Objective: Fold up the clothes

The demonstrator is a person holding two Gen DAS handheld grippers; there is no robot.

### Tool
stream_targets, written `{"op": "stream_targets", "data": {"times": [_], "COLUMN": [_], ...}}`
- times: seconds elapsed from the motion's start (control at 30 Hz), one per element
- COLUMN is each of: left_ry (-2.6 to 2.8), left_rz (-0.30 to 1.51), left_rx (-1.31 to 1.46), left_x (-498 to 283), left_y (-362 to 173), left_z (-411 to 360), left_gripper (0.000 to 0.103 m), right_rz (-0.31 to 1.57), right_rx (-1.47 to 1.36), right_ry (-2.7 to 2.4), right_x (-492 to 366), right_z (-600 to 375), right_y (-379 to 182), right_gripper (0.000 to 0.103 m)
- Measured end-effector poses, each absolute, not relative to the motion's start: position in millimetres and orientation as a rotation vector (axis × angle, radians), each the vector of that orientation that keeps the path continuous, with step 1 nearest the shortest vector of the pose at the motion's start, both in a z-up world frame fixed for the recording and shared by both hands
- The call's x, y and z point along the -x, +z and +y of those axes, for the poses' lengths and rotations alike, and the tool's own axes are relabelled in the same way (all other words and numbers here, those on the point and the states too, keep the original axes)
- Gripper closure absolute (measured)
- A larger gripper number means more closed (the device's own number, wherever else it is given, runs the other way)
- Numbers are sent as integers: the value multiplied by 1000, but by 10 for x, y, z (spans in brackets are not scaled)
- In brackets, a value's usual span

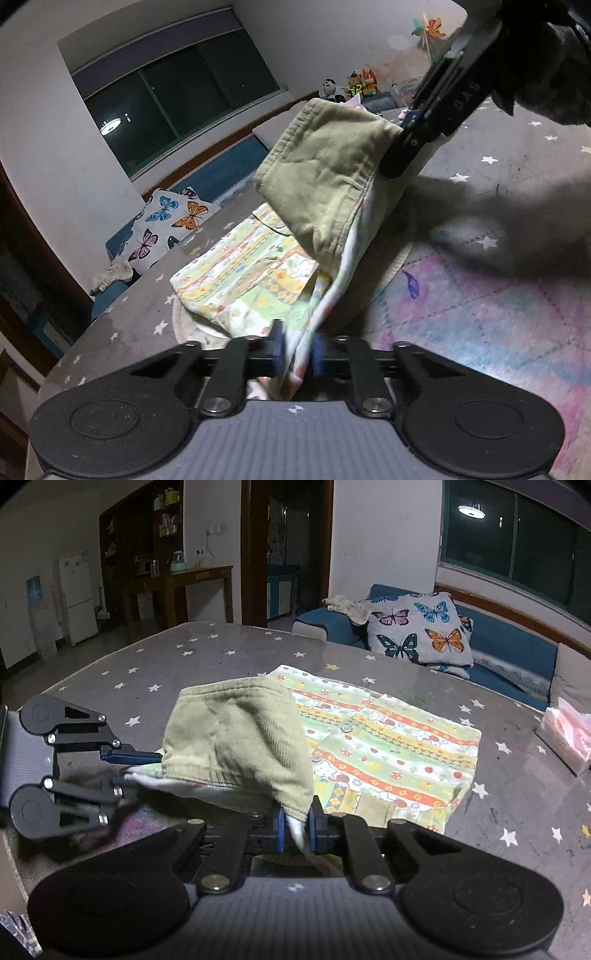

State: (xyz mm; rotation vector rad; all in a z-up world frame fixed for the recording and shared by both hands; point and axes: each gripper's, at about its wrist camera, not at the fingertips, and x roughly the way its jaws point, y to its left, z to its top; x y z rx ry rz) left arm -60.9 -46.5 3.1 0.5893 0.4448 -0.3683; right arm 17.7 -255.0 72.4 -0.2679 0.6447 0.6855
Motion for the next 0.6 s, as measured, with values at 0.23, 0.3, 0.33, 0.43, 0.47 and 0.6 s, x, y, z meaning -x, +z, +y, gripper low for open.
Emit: {"op": "stream_targets", "data": {"times": [0.23,0.3,0.33,0.43,0.47,0.6], "left_ry": [-420,-448,-467,-507,-518,-527], "left_rz": [443,454,458,461,461,458], "left_rx": [-567,-559,-560,-565,-567,-566], "left_x": [897,1068,1190,1504,1597,1649], "left_y": [276,361,418,589,649,806], "left_z": [-346,-327,-317,-289,-277,-222], "left_gripper": [98,98,98,98,98,98], "right_rz": [594,595,597,602,604,610], "right_rx": [269,267,266,263,263,275], "right_ry": [709,735,749,793,807,839], "right_x": [143,315,406,705,791,953], "right_z": [-2613,-2660,-2686,-2750,-2769,-2776], "right_y": [862,941,982,1112,1151,1267], "right_gripper": [95,95,95,95,95,95]}}
